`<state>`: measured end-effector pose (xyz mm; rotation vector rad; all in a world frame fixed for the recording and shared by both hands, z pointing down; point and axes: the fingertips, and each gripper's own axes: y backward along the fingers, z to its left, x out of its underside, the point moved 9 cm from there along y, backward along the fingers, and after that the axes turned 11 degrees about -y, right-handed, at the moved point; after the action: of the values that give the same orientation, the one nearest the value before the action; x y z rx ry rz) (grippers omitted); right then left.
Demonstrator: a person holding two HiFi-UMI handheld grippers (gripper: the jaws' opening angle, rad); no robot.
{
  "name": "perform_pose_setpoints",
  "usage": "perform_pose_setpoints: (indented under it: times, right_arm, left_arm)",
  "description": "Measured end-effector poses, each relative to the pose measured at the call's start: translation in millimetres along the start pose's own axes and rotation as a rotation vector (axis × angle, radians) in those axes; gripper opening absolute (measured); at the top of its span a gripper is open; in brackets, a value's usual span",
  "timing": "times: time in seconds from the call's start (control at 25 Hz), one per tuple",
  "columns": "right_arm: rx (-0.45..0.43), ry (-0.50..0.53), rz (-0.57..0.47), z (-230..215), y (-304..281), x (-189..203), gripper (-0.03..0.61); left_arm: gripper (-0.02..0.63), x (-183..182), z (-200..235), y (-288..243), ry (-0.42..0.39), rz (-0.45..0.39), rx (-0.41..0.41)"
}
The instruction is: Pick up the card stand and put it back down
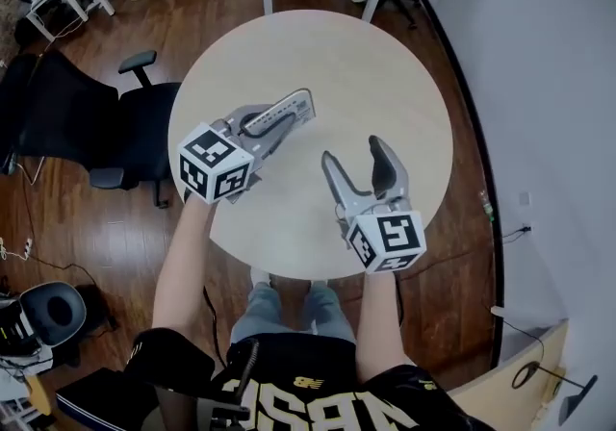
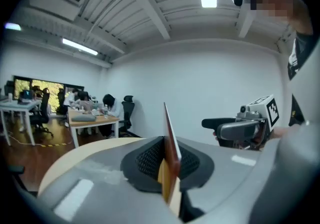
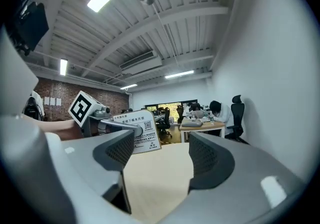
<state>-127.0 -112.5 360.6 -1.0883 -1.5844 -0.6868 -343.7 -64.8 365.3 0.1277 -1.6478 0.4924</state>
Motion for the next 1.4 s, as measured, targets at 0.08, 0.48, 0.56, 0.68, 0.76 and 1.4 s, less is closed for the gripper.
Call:
perform_pose_setpoints:
  times: [0.08, 0.48, 0.56, 0.68, 0.76, 1.4]
  right_arm:
    - [-0.017, 0.031, -0.017, 15, -3, -20, 0.348]
    - [-0.012, 0.061, -0.056, 51, 10, -63, 0.348]
    - [0.0, 0.055, -0.067, 53, 12, -66, 0.348]
    - [0.011, 0.056, -0.084, 61, 14, -68, 0.348]
    - [0.012, 0.056, -0.095, 66, 14, -68, 0.348]
    - [0.047, 0.016, -0.141, 65, 28, -65, 0.348]
  left_arm:
    - [0.021, -19, 1, 23, -0.018, 0.003, -0.087]
    - [0.021, -67, -35, 116, -0.019, -0.011, -0.46]
    - [0.021, -70, -44, 128, -0.025, -0.026, -0.514]
    - [0.021, -68, -54, 142, -0.039, -0.054, -0.583]
    - [0.02, -64, -59, 149, -0.053, -0.073, -0.627]
    - [0.021, -57, -90, 182, -0.074, -0.195, -0.824]
